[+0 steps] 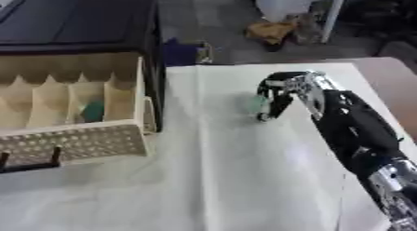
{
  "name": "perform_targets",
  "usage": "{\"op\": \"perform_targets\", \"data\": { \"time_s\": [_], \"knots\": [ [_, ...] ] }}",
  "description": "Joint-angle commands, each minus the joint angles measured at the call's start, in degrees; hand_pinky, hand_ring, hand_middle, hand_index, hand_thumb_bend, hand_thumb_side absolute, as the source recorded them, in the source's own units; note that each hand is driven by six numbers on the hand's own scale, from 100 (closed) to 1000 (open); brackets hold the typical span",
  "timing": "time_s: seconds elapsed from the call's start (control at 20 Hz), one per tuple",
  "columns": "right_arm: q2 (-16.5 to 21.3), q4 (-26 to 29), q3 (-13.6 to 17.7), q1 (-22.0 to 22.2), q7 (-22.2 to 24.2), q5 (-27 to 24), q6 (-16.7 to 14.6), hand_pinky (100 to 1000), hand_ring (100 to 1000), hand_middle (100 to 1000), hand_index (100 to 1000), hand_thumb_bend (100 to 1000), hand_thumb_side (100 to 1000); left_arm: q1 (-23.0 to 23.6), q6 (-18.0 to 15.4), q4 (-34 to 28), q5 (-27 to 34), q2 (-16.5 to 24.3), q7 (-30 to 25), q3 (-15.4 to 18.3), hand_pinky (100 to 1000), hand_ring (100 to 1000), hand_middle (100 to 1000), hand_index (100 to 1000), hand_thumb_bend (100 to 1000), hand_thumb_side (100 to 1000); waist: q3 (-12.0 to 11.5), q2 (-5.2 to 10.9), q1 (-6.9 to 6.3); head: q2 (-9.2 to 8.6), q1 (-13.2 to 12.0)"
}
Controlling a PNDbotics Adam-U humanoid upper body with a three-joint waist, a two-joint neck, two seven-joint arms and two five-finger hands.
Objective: Pick up objects from table and place into drawer.
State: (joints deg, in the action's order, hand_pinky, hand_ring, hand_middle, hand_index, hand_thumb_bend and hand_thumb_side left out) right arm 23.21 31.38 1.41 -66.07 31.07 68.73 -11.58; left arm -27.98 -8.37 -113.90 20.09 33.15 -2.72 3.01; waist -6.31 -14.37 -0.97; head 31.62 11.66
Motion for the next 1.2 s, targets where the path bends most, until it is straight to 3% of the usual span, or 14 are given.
{"op": "perform_targets", "data": {
  "time_s": [0.05, 0.5, 0.85, 1.2],
  "knots": [
    [0.62, 0.6, 0.21, -1.48, -0.8, 0.11, 0.33, 346, 601, 668, 774, 331, 326, -0.38, -0.03, -0.69, -0.23, 0.95, -0.15, 0.75, 100, 100, 100, 704, 157, 966, -0.12, 0.9, -0.16, -0.66, 0.05],
    [0.62, 0.13, 0.17, -1.53, -2.27, 0.27, 0.97, 328, 590, 641, 747, 253, 336, -0.39, 0.1, -0.69, -0.16, 0.81, -0.2, 0.84, 100, 100, 100, 701, 158, 966, -0.23, 0.84, -0.07, -0.71, 0.08],
    [0.61, 0.16, 0.16, -1.83, -3.16, 0.28, 1.11, 312, 581, 618, 727, 115, 364, -0.46, 0.29, -0.69, 0.06, 0.84, -0.15, 0.97, 100, 100, 100, 700, 161, 964, -0.24, 0.92, 0.08, -0.75, 0.05],
    [0.54, 0.52, 0.15, -2.1, -4.49, 0.07, 1.45, 300, 574, 608, 709, 100, 384, -0.54, 0.61, -0.69, 0.37, 0.87, -0.04, 1.11, 100, 100, 100, 699, 163, 964, -0.24, 1.08, 0.24, -0.64, 0.06]
  ]
}}
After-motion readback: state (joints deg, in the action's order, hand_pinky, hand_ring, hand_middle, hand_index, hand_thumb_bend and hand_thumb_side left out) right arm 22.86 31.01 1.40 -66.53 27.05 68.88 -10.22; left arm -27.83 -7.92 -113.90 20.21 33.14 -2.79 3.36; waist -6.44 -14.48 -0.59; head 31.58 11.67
